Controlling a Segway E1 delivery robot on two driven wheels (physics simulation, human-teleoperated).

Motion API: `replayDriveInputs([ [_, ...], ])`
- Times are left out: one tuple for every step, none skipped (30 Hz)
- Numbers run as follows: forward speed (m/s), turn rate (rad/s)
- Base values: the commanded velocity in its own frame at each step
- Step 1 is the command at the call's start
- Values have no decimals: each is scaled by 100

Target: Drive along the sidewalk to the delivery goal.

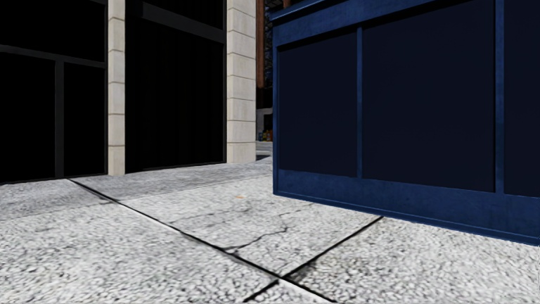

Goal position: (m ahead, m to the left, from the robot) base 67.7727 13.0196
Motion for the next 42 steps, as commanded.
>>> replayDriveInputs([
  [90, 69],
  [90, 69],
  [90, 69],
  [90, 69],
  [90, 69],
  [90, 69],
  [90, 69],
  [90, 69],
  [90, 69],
  [90, 69],
  [90, 69],
  [90, 58],
  [91, 0],
  [91, 0],
  [93, 0],
  [93, 0],
  [93, 0],
  [93, 0],
  [93, 0],
  [93, 0],
  [93, 0],
  [93, 0],
  [93, 0],
  [98, 0],
  [104, 0],
  [104, 0],
  [105, 0],
  [106, 0],
  [106, 0],
  [106, 0],
  [106, 0],
  [106, 0],
  [106, 0],
  [106, 0],
  [106, 0],
  [106, 0],
  [106, 0],
  [106, 0],
  [106, 0],
  [106, 0],
  [106, 0],
  [106, 0],
])
